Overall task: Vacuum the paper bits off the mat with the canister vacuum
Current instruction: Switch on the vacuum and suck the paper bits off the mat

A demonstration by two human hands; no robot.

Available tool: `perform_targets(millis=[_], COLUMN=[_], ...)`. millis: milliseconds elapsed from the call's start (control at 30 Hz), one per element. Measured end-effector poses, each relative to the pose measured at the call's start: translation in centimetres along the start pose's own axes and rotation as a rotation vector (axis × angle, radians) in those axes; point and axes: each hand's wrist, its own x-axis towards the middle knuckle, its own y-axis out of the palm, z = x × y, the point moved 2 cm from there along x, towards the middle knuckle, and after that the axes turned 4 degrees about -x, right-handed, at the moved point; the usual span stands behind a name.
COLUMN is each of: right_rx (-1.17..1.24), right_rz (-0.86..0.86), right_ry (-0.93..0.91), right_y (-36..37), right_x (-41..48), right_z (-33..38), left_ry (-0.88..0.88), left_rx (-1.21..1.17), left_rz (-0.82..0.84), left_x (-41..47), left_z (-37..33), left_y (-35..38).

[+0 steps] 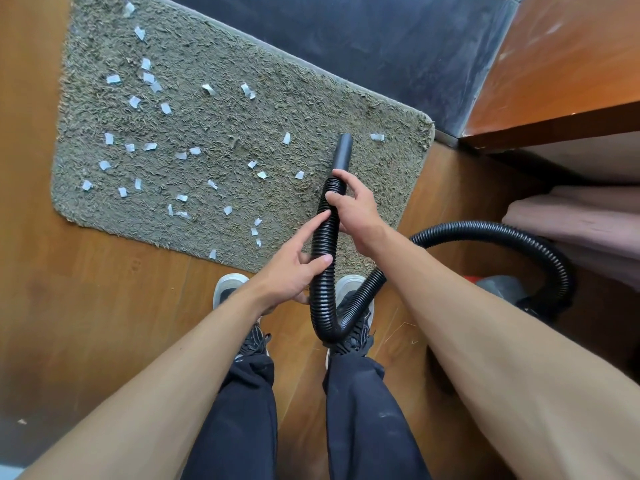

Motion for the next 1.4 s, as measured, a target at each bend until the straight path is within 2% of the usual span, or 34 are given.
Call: perform_targets(millis=[433,700,1000,1400], right_rx=[0.14,0.128,0.062,0.125], right_rz=[-0.202,-0.189,-0.092,-0.137], right_ry=[0.062,0.053,0.021,-0.002], right_y=[-4.5,-5.2,-2.7,-5.0], right_x=[1.3,1.3,0.7,1.5], right_z=[-1.3,-1.9,-1.0,-1.0], left_ry=[-0.038,-0.036,-0.03,-0.033], left_rx=[0.074,0.088,0.074,0.127], left_rz=[0.069,0.072,0.031,0.092], left_x=[2.9,2.9,1.5,3.2], left_z=[-2.0,-2.1,-1.4,-2.7], left_y=[3.6,4.0,2.0,2.9])
